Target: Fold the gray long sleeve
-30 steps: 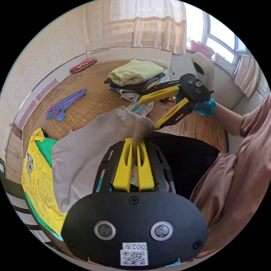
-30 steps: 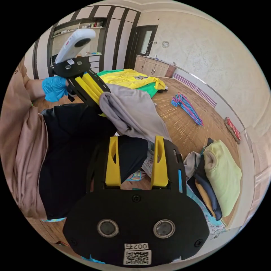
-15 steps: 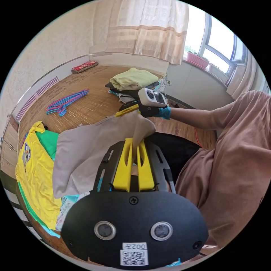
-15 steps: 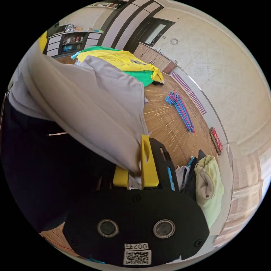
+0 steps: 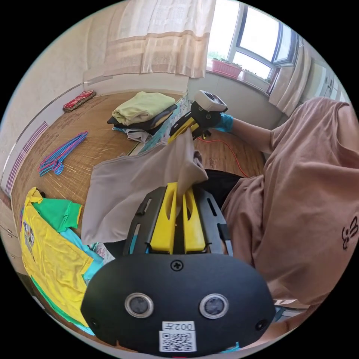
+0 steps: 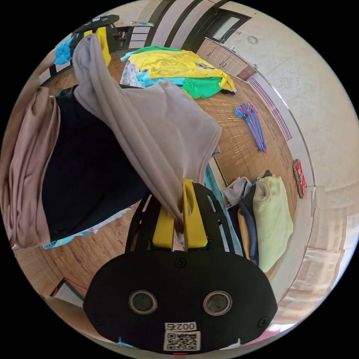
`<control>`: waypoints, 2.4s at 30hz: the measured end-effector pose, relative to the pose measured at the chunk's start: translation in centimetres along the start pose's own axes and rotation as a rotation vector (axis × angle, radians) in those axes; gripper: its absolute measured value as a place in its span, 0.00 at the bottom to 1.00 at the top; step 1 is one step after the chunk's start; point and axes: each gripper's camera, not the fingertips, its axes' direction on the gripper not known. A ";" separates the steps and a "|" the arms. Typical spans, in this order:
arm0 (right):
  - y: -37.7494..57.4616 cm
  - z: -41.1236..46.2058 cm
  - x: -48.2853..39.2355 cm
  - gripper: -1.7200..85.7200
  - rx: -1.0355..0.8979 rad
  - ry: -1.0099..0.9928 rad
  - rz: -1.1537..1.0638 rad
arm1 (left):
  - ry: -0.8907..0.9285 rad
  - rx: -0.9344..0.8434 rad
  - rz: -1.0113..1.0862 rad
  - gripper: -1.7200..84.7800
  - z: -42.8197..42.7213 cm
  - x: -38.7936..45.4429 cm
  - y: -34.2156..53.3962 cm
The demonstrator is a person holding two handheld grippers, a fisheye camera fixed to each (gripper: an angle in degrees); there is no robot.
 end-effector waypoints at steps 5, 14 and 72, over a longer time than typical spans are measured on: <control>-1.6 -3.6 -0.5 0.02 0.004 -0.043 -0.059 | -0.072 -0.058 0.134 0.01 -2.5 1.9 -1.0; -12.7 -7.8 11.9 0.02 0.083 0.263 0.083 | -0.614 -0.167 0.171 0.01 -8.4 -3.9 -7.8; -3.0 8.3 1.3 0.11 -0.057 0.007 0.296 | -0.407 -0.257 -0.256 0.01 4.2 -8.9 2.7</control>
